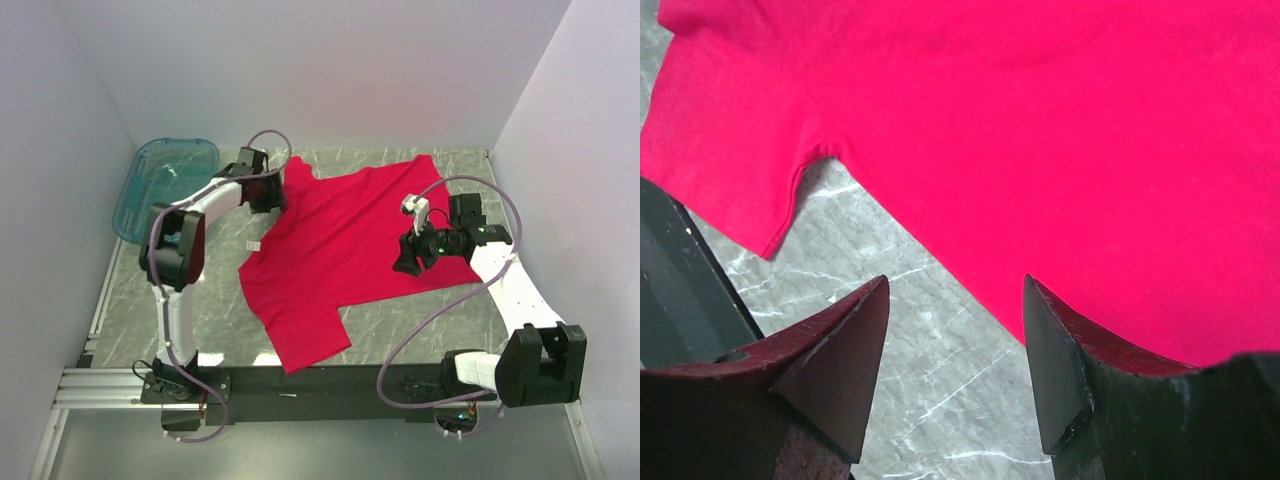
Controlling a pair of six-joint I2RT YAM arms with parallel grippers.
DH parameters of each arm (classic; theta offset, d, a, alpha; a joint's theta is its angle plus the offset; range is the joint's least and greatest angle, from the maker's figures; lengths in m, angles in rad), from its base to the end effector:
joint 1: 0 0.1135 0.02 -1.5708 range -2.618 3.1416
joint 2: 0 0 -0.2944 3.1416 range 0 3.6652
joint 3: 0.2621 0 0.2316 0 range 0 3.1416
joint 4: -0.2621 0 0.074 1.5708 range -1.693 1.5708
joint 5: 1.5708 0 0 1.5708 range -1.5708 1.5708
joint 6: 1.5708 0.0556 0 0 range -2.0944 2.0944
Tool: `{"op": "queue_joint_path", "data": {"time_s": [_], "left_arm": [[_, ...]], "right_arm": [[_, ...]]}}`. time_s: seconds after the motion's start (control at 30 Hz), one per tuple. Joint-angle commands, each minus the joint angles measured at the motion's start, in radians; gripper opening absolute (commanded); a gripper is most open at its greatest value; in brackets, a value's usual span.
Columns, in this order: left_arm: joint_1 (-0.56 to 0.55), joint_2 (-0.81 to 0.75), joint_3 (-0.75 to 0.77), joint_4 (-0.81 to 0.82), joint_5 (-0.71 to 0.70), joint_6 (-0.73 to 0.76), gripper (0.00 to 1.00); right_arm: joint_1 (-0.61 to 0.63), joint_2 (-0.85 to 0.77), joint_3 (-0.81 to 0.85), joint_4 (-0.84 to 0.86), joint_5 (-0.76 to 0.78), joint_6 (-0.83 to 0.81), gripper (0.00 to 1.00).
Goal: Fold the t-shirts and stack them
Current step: Flatten the tshirt out
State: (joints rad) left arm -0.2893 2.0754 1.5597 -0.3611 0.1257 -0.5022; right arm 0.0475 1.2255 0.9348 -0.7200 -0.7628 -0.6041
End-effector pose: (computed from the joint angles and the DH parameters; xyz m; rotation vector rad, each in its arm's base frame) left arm 0.4477 -0.1405 0.2138 -0.2093 2.4952 -0.4944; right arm 0.2105 0.0485 0.2872 -0.9944 2.1088 0.7101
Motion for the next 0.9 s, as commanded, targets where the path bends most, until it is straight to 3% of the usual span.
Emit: {"op": "queue_joint_path", "data": {"time_s": [0.0, 0.13, 0.27, 0.3, 0.43, 0.63, 0.67, 0.73, 0.77, 0.87], "left_arm": [[0.012, 0.070, 0.111, -0.039, 0.175, -0.024, 0.60], [0.022, 0.132, 0.161, -0.035, 0.219, -0.070, 0.49], [0.018, 0.105, 0.140, 0.016, 0.272, -0.070, 0.07], [0.012, 0.083, 0.132, 0.034, 0.253, -0.065, 0.03], [-0.057, -0.004, 0.152, 0.007, 0.181, 0.006, 0.00], [-0.290, 0.000, 0.163, -0.073, 0.154, 0.063, 0.01], [-0.356, 0.009, 0.160, -0.088, 0.149, 0.074, 0.20], [-0.422, 0.022, 0.145, -0.127, 0.085, 0.122, 0.46], [-0.488, 0.012, 0.134, -0.145, -0.069, 0.137, 0.59], [-0.530, -0.115, 0.021, -0.071, -0.373, 0.117, 0.71]], "right_arm": [[-0.011, 0.002, 0.002, -0.010, -0.027, -0.016, 0.63], [-0.012, 0.009, 0.006, -0.021, -0.035, -0.026, 0.63], [-0.014, 0.012, 0.007, -0.027, -0.043, -0.037, 0.63], [-0.012, 0.012, 0.006, -0.029, -0.043, -0.037, 0.63], [-0.014, 0.022, 0.009, -0.033, -0.047, -0.042, 0.63], [-0.017, 0.026, 0.012, -0.041, -0.047, -0.049, 0.62], [-0.018, 0.025, 0.010, -0.041, -0.047, -0.048, 0.62], [-0.021, 0.026, 0.010, -0.042, -0.047, -0.049, 0.62], [-0.023, 0.028, 0.009, -0.041, -0.049, -0.051, 0.62], [-0.024, 0.042, 0.013, -0.052, -0.052, -0.056, 0.62]]}}
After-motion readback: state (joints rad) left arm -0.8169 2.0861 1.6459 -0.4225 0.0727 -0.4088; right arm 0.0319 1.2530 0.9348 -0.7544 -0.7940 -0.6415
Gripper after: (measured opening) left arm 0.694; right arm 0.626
